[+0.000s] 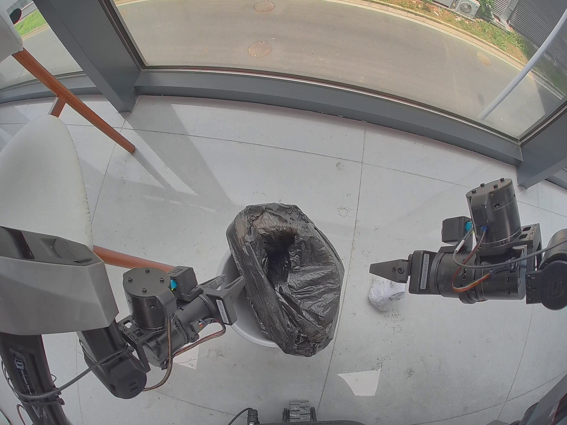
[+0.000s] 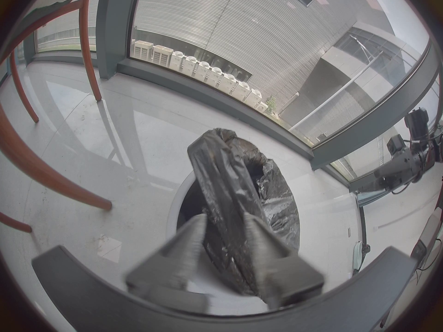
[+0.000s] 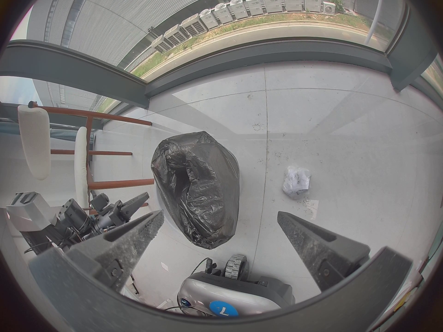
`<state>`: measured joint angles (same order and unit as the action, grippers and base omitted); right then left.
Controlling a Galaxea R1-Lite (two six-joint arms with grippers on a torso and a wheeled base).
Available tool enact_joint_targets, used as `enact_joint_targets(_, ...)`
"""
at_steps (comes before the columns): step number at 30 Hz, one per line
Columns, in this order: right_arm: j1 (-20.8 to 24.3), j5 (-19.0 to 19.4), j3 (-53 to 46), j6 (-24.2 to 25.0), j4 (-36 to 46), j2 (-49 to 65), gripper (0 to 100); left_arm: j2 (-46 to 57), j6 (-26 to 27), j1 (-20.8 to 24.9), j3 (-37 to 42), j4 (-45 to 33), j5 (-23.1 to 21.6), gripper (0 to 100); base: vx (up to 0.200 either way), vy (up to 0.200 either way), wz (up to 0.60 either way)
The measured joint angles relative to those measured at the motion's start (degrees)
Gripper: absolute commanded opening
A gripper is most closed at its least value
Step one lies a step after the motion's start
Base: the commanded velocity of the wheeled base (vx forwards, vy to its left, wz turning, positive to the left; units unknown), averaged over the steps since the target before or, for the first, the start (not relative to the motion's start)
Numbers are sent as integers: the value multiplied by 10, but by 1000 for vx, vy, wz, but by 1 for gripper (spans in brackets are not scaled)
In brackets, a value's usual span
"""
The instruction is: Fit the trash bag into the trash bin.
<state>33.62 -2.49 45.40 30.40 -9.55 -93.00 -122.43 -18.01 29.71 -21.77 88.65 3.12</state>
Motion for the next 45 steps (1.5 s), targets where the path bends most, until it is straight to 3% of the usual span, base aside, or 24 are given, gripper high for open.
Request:
enact_joint_targets(16, -2, 5, 0, 0, 0, -4, 100, -85, -9, 18, -137, -47, 12, 100, 0, 0, 0)
enact_joint_targets(17, -2, 5, 0, 0, 0, -4, 100, -88, -10, 20, -141, -48, 13, 0, 0, 0, 0)
enact_joint_targets(25, -2, 5, -1, 0, 0, -5, 100, -103, -12, 33, -159, -48, 20, 0, 0, 0, 0)
enact_joint_targets(34, -2, 4, -3, 0, 0, -4, 100, -96, -11, 27, -107, -46, 26, 0, 0, 0, 0)
enact_joint_targets(45, -3, 1, -8, 0, 0, -3, 100, -6, -7, -35, -4, -44, 33, 0, 0, 0, 0)
